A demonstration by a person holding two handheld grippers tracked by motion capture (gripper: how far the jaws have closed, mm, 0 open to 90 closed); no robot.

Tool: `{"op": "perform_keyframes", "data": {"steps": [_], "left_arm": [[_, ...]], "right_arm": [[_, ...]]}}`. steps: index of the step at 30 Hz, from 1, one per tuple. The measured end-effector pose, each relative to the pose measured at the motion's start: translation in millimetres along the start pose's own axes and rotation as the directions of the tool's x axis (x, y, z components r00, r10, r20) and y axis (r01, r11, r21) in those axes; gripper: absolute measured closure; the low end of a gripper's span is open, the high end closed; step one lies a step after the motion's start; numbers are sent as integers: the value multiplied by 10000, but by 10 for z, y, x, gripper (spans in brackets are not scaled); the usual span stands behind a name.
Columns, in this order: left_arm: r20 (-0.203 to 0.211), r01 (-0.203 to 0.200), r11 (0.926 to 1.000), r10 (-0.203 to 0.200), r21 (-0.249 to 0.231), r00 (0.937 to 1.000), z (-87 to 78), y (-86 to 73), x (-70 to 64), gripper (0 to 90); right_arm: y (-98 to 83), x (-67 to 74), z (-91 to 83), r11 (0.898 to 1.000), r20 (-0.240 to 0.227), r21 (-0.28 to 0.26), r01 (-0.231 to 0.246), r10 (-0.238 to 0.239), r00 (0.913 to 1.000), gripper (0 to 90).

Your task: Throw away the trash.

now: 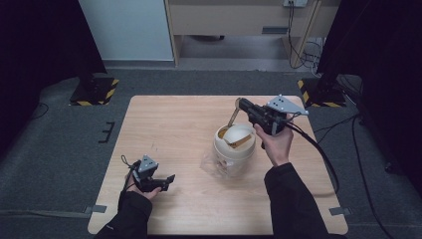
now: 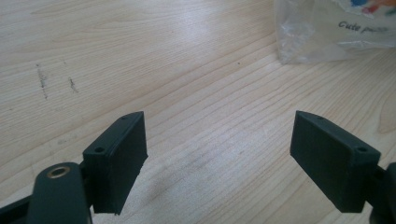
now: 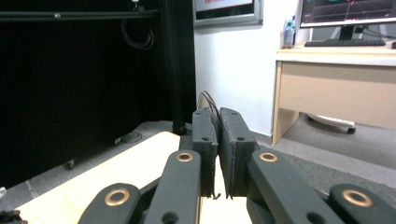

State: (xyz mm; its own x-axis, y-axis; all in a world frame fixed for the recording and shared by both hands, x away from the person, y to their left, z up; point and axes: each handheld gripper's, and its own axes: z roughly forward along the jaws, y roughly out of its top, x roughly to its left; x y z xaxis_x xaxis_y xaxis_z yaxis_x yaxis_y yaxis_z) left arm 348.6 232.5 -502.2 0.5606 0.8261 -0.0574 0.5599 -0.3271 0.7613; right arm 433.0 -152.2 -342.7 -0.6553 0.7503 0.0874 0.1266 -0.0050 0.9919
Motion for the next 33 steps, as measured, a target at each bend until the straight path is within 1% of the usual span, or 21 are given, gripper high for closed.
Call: {"op": "perform_keyframes", "data": {"steps": [5, 7, 9, 11, 14, 18, 20, 21, 22, 24, 25, 29, 31, 33], "left_arm": [[-12, -13, 10000, 13, -15, 10000, -2, 2, 5, 185], [-26, -2, 10000, 2, -26, 10000, -3, 1, 6, 185], [-22, 13, 10000, -13, -29, 10000, -5, 0, 9, 185], [-35, 15, 10000, -15, -18, 10000, -3, -2, 11, 185], [-34, 48, 10000, -48, 8, 10000, 1, -5, 9, 185], [-34, 67, 10000, -67, -7, 10000, 5, -10, 16, 183], [-33, 58, 10000, -58, 40, 10000, 7, -13, 26, 183], [-37, 72, 10000, -71, 50, 10000, 8, -15, 28, 183], [-34, 85, 9999, -85, 67, 10000, 10, -17, 33, 183], [-34, 96, 9999, -96, 84, 9999, 16, -24, 46, 181], [-34, 106, 9999, -106, 102, 9999, 19, -27, 51, 176], [-43, 67, 9993, -66, 358, 10000, 43, -53, 83, 170], [-122, 30, 9985, -23, 543, 9999, 57, -71, 99, 168], [-251, -9, 9972, 28, 743, 9997, 63, -88, 119, 168]], "right_arm": [[-77, 25, 66, 9982, -180, 595, 48, -38, 9998, 779], [-91, 11, 54, 9985, -191, 544, -102, 112, 9998, 774], [-90, -37, 7, 9988, -129, 377, -310, 315, 9994, 768], [-78, -100, -67, 9988, 22, 277, -396, 396, 9992, 757], [-68, -213, -232, 9984, 292, 144, -555, 551, 9981, 725], [-127, -371, -490, 9974, 705, 266, -674, 653, 9954, 661], [-193, -438, -616, 9964, 873, 461, -711, 669, 9939, 623], [-282, -495, -730, 9950, 1016, 641, -769, 701, 9923, 588], [-282, -495, -730, 9950, 1016, 641, -769, 701, 9923, 588], [-390, -537, -833, 9923, 1131, 885, -872, 769, 9906, 547], [-466, -557, -889, 9901, 1191, 1055, -926, 799, 9897, 525], [-716, -592, -1021, 9802, 1310, 1622, -1132, 923, 9871, 444], [-850, -610, -1069, 9740, 1394, 1841, -1316, 1067, 9845, 376], [-977, -638, -1109, 9666, 1486, 2115, -1450, 1148, 9822, 338]]}}
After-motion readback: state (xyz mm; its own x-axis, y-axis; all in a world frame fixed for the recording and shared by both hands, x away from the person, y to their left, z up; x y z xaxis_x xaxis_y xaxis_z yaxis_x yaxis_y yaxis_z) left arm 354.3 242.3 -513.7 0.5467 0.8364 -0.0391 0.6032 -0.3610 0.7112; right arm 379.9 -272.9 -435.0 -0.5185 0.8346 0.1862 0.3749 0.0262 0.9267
